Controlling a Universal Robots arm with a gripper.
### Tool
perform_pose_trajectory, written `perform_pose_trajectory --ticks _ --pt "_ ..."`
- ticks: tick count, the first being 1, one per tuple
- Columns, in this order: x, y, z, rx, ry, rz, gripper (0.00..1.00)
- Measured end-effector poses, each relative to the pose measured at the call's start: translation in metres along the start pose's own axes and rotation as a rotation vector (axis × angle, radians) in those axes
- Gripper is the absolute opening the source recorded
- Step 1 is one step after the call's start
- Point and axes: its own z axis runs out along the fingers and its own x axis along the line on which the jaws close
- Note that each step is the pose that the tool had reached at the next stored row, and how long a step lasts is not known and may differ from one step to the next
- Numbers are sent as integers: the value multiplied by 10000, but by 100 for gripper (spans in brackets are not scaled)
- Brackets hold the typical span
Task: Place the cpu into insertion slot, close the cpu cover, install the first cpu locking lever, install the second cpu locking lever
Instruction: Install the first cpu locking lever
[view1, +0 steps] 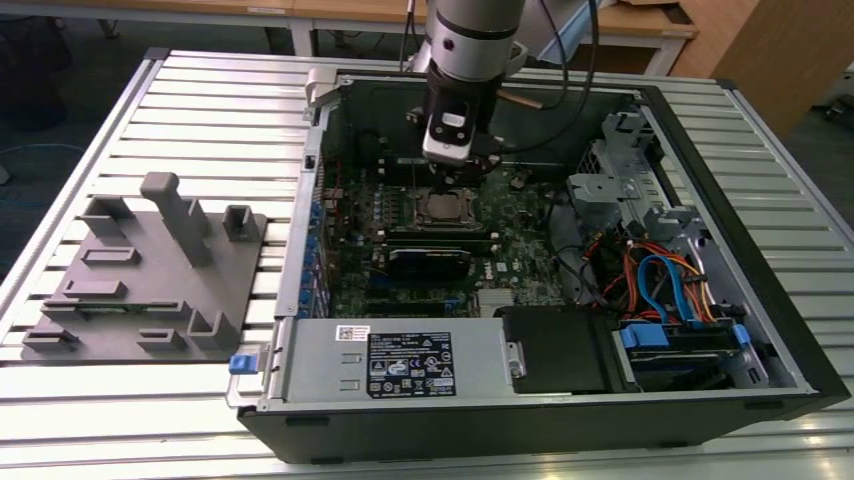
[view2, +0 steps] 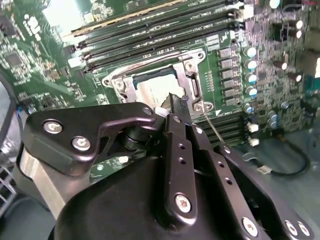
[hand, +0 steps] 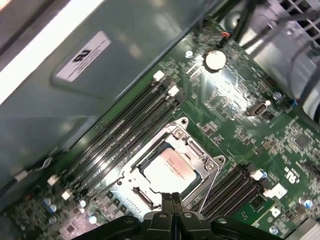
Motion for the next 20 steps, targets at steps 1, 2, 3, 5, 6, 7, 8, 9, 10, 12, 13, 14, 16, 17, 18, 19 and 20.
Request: perform_pose_trajectory --ticks 1,2,3,5,6,7,8,9,10,12,13,14,16,17,18,19,20 --pt "0 0 0 5 -3 -166 10" --pt "0 0 0 10 -7 -331 10" --pt "0 0 0 15 -10 -494 10" --pt "0 0 0 25 -17 -827 10" --pt "0 0 0 30 -21 -1008 10" --pt "0 0 0 35 -24 -1175 10" --pt "0 0 0 40 -27 -1346 10" --pt "0 0 0 45 -31 -1512 10" --pt "0 0 0 50 -34 -1681 10" --pt "0 0 0 60 -42 -2025 10" --pt "0 0 0 66 -45 -2190 10" --pt "0 0 0 70 -49 -2354 10" --pt "0 0 0 80 -55 -2678 10" --pt "0 0 0 84 -58 -2827 10" --pt "0 0 0 89 -61 -2979 10" --pt "0 0 0 93 -64 -3119 10" --pt "0 0 0 97 -67 -3259 10"
